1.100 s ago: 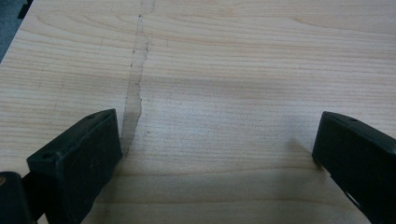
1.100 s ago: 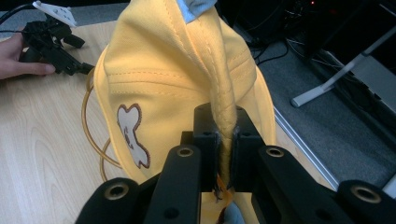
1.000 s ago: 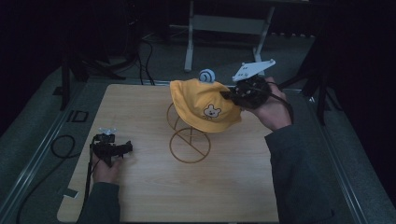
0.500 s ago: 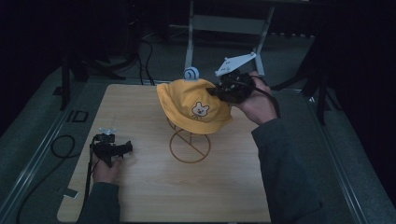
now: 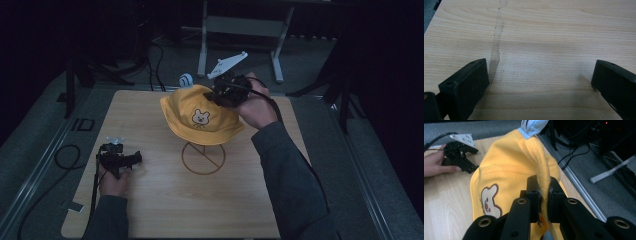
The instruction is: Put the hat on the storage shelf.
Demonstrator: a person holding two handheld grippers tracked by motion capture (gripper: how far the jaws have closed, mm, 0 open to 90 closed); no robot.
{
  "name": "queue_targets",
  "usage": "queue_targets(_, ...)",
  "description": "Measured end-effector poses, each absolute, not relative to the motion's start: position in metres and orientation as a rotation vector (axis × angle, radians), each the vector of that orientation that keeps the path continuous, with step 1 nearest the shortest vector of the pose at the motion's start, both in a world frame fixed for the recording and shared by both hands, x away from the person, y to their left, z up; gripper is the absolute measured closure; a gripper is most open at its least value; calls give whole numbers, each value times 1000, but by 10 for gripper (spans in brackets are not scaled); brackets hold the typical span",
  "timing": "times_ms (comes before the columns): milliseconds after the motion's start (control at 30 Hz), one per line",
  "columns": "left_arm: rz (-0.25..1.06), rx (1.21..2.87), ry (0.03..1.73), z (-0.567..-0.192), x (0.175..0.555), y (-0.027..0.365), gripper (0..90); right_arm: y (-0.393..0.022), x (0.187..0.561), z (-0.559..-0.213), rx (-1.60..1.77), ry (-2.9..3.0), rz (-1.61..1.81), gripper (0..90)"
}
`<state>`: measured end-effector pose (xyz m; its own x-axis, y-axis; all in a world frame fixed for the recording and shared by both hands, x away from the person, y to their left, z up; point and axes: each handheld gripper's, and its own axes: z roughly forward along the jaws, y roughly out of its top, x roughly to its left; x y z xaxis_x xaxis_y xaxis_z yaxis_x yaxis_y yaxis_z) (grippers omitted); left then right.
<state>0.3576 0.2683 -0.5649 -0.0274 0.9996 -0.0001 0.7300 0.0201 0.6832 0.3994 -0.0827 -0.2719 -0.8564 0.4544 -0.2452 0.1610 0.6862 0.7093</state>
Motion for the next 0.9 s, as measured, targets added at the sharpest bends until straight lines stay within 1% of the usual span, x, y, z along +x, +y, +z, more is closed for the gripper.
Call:
queue_targets(200, 714, 1762, 1809, -565, 358, 268, 14, -70, 403, -286, 466, 2558, 887, 794)
queue_targets(333, 715, 1761, 1809, -565, 358, 268, 13, -71, 404, -288, 474, 2555, 881, 777)
queue_targets(433, 715, 1760, 1809, -565, 358, 268, 13, -72, 404, -288, 484, 2560, 896, 658)
queue_targets(533, 715, 1760, 1809, -565, 358, 268, 13, -74, 402, -287, 476, 2597, 904, 474)
queue_targets(700, 714, 1762, 1809, -565, 358, 268, 14, -78, 401, -284, 535, 2525, 910, 311)
queue_targets(767, 714, 1761, 1809, -565, 358, 268, 13, -81, 401, -282, 563, 2499, 922, 270)
queue_targets(867, 714, 1761, 1809, -565, 358, 268, 13, -84, 400, -279, 575, 2484, 935, 261)
queue_targets(900, 714, 1761, 1809, -565, 358, 268, 13, -87, 399, -278, 585, 2475, 947, 233)
